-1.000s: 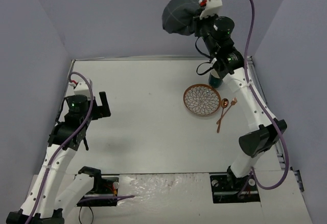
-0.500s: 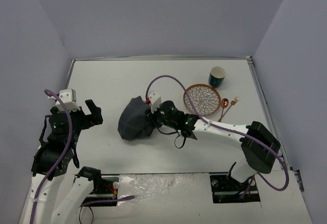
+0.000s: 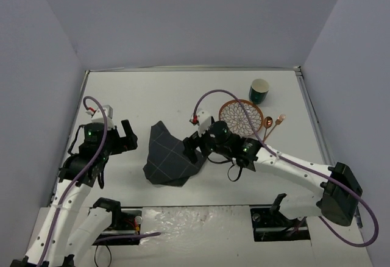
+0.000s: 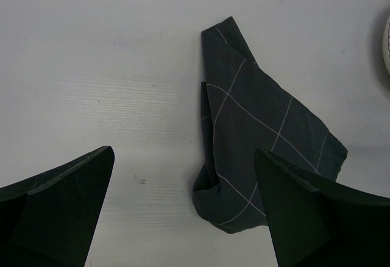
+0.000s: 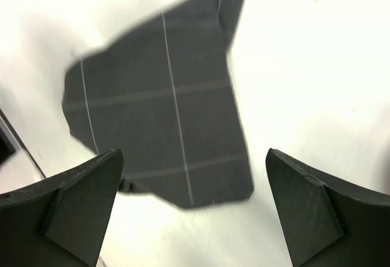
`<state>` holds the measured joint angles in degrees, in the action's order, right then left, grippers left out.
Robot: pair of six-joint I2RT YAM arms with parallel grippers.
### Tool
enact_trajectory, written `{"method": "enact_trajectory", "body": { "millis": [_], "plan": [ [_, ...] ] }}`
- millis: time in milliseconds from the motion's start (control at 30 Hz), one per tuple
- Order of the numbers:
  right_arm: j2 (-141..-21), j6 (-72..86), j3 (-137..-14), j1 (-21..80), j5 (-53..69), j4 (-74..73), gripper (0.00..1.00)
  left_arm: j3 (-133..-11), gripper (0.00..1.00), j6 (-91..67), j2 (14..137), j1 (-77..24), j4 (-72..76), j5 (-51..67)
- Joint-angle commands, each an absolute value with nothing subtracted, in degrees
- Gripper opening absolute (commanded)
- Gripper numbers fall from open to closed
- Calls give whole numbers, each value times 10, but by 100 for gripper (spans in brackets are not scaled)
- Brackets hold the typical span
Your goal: Set the dinner table for one person
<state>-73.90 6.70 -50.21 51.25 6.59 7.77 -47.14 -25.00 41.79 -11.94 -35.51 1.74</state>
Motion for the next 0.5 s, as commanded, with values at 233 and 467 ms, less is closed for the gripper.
{"method": "enact_trajectory", "body": {
  "millis": [233, 467],
  "plan": [
    [-1030, -32, -716, 428, 295, 54, 95, -445, 97, -278, 453, -120, -295, 60],
    [-1134, -28, -764, 425, 317, 52, 91, -445, 97, -277, 442, -120, -297, 46]
  ]
}}
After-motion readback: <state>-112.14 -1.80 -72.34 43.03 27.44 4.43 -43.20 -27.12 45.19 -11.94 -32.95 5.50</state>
